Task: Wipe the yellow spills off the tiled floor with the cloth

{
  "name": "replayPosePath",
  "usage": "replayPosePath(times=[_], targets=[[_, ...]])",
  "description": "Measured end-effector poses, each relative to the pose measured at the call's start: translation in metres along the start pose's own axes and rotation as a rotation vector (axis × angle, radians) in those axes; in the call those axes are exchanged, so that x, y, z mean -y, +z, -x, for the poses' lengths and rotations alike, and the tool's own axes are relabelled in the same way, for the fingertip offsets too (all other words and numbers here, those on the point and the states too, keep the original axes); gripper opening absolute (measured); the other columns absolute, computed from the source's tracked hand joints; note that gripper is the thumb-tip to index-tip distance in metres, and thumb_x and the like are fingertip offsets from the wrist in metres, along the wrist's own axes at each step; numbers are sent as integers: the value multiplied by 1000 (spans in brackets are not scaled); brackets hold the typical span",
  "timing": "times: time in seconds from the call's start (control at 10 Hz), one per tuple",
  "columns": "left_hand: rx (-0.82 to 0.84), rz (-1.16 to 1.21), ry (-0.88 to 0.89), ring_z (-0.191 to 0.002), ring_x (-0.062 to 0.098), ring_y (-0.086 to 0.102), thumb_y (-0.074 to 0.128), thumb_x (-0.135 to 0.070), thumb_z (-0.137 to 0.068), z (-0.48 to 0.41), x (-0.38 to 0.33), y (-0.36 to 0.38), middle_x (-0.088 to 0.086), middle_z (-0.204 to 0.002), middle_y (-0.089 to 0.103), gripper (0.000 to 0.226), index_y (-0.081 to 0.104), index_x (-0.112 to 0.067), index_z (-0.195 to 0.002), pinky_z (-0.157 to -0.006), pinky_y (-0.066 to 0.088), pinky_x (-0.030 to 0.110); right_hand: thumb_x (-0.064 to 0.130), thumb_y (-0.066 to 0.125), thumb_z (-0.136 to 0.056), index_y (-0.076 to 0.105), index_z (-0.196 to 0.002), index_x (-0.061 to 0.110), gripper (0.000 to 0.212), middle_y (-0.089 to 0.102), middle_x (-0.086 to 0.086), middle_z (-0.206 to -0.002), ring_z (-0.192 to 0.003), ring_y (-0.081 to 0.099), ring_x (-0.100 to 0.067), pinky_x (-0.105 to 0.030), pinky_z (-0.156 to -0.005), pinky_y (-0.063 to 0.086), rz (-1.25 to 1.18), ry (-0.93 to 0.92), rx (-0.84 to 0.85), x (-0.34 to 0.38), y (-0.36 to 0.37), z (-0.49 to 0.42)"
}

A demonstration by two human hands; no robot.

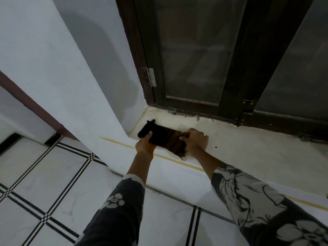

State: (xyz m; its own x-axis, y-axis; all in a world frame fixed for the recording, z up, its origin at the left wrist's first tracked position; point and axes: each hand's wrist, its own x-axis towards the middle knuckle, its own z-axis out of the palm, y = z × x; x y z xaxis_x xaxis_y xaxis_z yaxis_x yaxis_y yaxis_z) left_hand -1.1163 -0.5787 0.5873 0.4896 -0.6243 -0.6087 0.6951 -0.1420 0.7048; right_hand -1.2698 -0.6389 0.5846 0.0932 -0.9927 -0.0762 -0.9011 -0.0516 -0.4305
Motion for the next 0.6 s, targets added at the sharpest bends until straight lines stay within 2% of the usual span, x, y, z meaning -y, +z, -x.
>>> replayPosePath(times=[0.1, 0.2, 0.3, 0.4, 0.5, 0.6], targets=[[-39, -106, -41, -79, 26, 66, 71, -7, -80, -4, -1, 0, 19, -103, 66, 28, 62, 6, -104, -72, 57, 33, 44, 59, -85, 55, -112, 12, 42, 61, -10, -114, -108, 51, -27, -35, -88, 35, 40, 46, -52, -9, -13, -13], [-188, -234, 64, -62, 23, 65, 76, -12, -77, -7, 3, -5, 19, -88, 68, 19, 62, 1, -81, -55, 57, 26, 48, 58, -84, 44, -126, 11, 58, 48, -14, -129, -120, 42, -29, -40, -96, 32, 2, 59, -131, -16, -12, -11], [-261, -297, 174, -60, 22, 65, 79, -19, -75, -13, 4, -11, 17, -88, 68, 30, 63, 1, -91, -63, 59, 31, 52, 55, -84, 30, -139, 13, 72, 32, -12, -145, -135, 26, -28, -47, -110, 18, 4, -10, -98, -18, 0, 1], [-280, -451, 225, -56, 22, 64, 78, -24, -75, -13, 2, -8, 12, -75, 66, 30, 60, -3, -85, -75, 58, 38, 51, 55, -85, 22, -143, 12, 77, 22, -12, -151, -141, 15, -27, -49, -114, 8, 12, -18, -80, -21, 6, 9], [-338, -577, 312, -57, 19, 61, 75, -34, -77, -2, 1, -14, 5, -73, 61, 39, 52, -9, -97, -78, 55, 35, 49, 50, -89, 25, -142, 8, 72, 24, -14, -151, -141, 16, -28, -48, -114, 8, -11, -71, -133, -15, 4, 14], [-331, -568, 289, -61, 18, 61, 75, -27, -79, 6, -2, -36, 10, -82, 64, 43, 54, -5, -109, -69, 55, 33, 45, 57, -86, 46, -129, 2, 61, 49, -20, -132, -127, 41, -35, -49, -107, 27, -66, -312, -192, 3, 13, 23]])
